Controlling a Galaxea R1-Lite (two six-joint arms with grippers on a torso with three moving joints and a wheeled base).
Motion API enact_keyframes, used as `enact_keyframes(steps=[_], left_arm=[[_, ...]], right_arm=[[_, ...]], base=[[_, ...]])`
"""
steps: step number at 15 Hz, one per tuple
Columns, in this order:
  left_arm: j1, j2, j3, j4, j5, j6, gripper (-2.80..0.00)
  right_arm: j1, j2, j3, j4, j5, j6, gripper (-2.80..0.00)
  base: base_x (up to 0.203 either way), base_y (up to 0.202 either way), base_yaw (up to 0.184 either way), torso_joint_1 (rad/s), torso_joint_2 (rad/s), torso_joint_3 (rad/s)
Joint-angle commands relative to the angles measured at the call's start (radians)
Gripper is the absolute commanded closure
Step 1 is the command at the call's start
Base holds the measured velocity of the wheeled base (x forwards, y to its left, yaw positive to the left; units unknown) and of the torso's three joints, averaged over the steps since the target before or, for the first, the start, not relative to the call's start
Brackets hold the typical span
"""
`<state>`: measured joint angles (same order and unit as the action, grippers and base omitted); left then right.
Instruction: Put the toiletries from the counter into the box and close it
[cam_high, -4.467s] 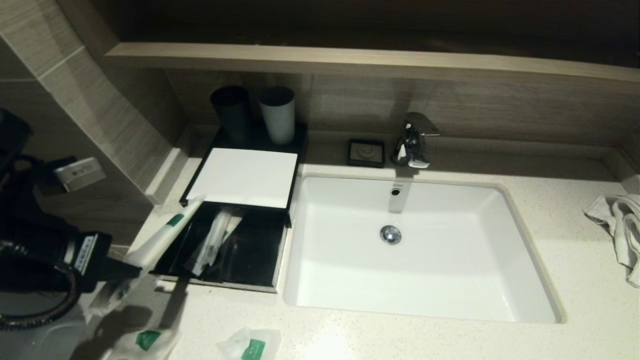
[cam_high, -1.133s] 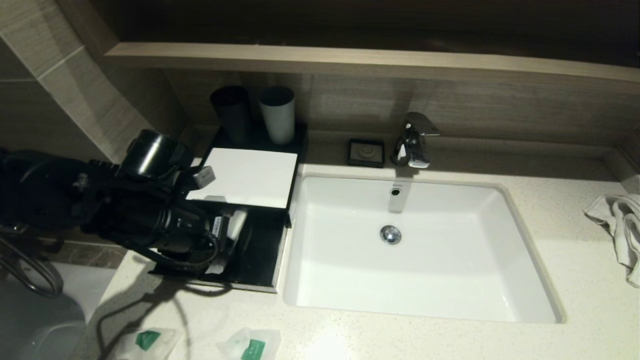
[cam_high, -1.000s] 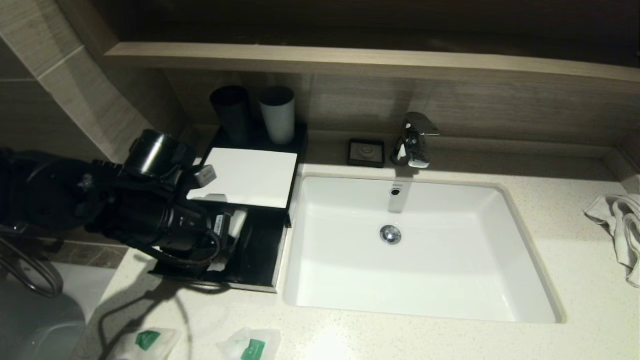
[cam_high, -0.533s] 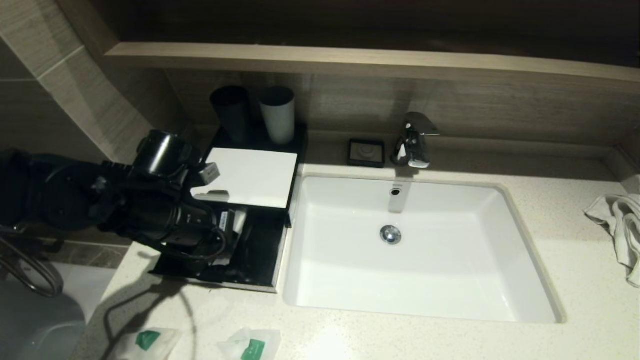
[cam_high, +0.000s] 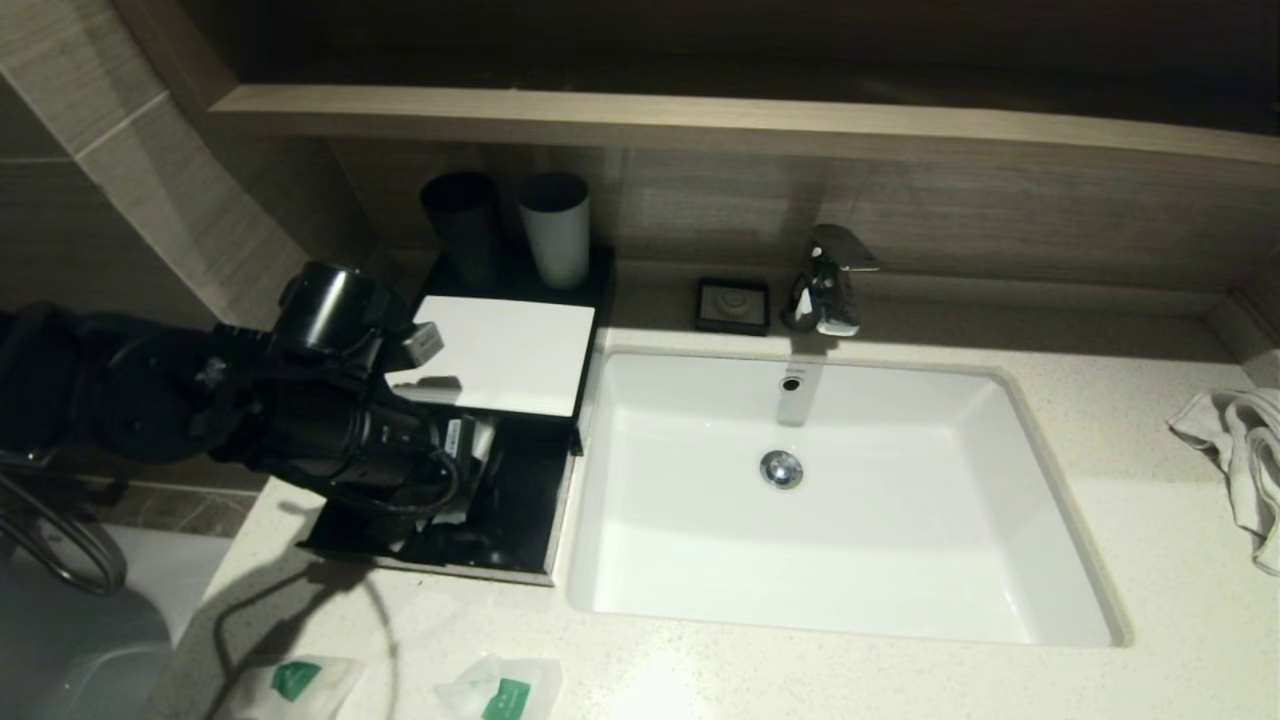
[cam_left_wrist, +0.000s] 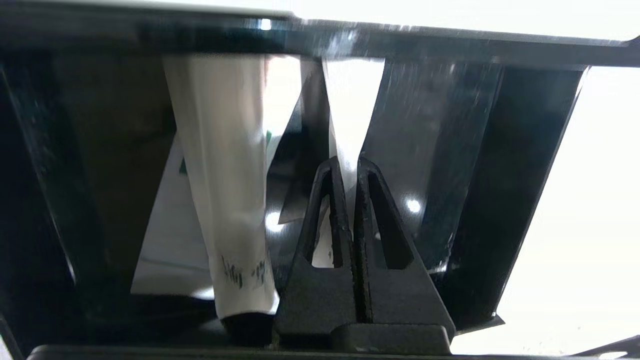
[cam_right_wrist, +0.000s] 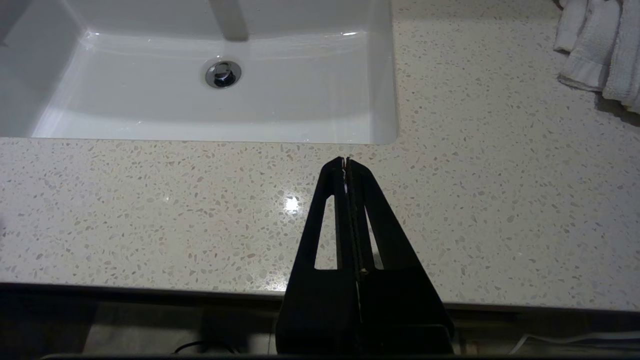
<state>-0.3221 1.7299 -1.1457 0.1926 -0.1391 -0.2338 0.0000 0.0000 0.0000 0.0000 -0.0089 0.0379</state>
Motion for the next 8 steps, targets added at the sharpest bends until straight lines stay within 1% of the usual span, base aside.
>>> enact_keyframes(steps=[1, 2, 3, 4, 8], left_arm=[[0.0, 0.005, 0.001, -0.002, -0.001, -0.001, 0.0], [0.0, 0.008, 0.001, -0.002, 0.006, -0.001, 0.0], [0.0, 0.008, 0.001, -0.002, 0.012, -0.001, -2.29], [0.0, 0.004, 0.001, -0.002, 0.012, -0.001, -2.8], [0.0, -0.022, 0.003, -0.001, 0.012, 0.0, -2.8]], right_arm=[[0.0, 0.002, 0.0, 0.0, 0.001, 0.0, 0.0], [0.0, 0.0, 0.0, 0.0, 0.0, 0.0, 0.0], [0.0, 0.001, 0.0, 0.0, 0.0, 0.0, 0.0], [0.0, 0.0, 0.0, 0.0, 0.0, 0.0, 0.0], [0.0, 0.001, 0.0, 0.0, 0.001, 0.0, 0.0]], base=[[0.0, 0.0, 0.0, 0.0, 0.0, 0.0], [0.0, 0.0, 0.0, 0.0, 0.0, 0.0], [0.0, 0.0, 0.0, 0.0, 0.0, 0.0], [0.0, 0.0, 0.0, 0.0, 0.0, 0.0], [0.0, 0.0, 0.0, 0.0, 0.0, 0.0]])
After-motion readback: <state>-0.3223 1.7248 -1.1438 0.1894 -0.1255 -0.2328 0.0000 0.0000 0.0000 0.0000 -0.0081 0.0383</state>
